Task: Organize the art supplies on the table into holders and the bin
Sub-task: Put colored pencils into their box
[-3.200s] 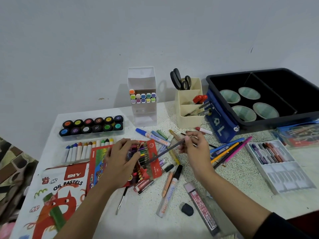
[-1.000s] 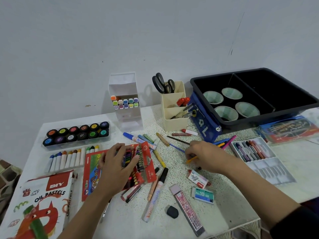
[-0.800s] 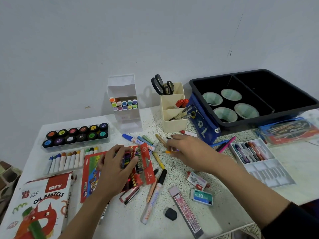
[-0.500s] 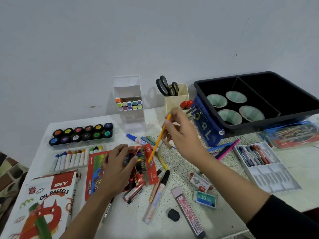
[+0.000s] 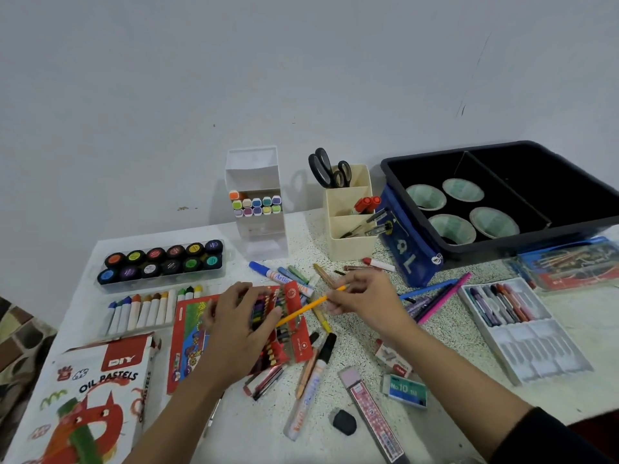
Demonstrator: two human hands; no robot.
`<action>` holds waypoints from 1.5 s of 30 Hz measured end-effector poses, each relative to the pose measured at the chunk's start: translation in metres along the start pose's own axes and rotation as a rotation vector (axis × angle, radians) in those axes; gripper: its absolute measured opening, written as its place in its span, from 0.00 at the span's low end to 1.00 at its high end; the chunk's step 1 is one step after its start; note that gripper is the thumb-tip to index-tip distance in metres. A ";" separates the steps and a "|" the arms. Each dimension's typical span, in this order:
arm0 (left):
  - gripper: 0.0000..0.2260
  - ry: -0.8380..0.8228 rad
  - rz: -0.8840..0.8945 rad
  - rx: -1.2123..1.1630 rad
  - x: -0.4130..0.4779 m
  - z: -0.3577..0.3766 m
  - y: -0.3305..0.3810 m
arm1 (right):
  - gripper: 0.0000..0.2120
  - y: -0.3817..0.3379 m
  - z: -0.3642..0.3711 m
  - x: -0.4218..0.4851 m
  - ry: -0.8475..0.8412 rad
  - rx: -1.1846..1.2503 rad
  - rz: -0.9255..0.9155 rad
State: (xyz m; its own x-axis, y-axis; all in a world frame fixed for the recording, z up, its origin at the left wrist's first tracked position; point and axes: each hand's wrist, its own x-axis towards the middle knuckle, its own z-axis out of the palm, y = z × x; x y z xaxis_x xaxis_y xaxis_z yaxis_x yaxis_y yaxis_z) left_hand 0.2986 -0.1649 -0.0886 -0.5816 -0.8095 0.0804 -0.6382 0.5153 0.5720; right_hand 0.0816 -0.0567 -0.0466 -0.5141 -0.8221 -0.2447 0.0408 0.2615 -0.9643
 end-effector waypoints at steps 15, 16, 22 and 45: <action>0.23 0.041 -0.005 0.036 0.001 0.004 0.002 | 0.03 0.016 0.053 -0.008 -0.204 -0.833 -0.585; 0.22 0.044 -0.006 0.035 0.002 0.004 0.001 | 0.05 0.017 0.055 -0.008 -0.195 -0.830 -0.587; 0.17 0.042 -0.004 -0.009 0.000 0.004 0.001 | 0.04 0.022 0.050 -0.012 -0.117 -0.768 -0.530; 0.14 0.011 -0.039 0.005 0.001 0.004 0.004 | 0.18 -0.020 -0.087 -0.025 -0.290 -1.266 -0.148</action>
State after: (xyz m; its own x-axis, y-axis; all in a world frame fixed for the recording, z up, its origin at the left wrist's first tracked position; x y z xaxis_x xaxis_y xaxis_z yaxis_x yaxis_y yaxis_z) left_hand 0.2933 -0.1627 -0.0892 -0.5507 -0.8319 0.0677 -0.6625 0.4850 0.5708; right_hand 0.0190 0.0024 -0.0128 -0.2352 -0.9208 -0.3110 -0.9109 0.3205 -0.2599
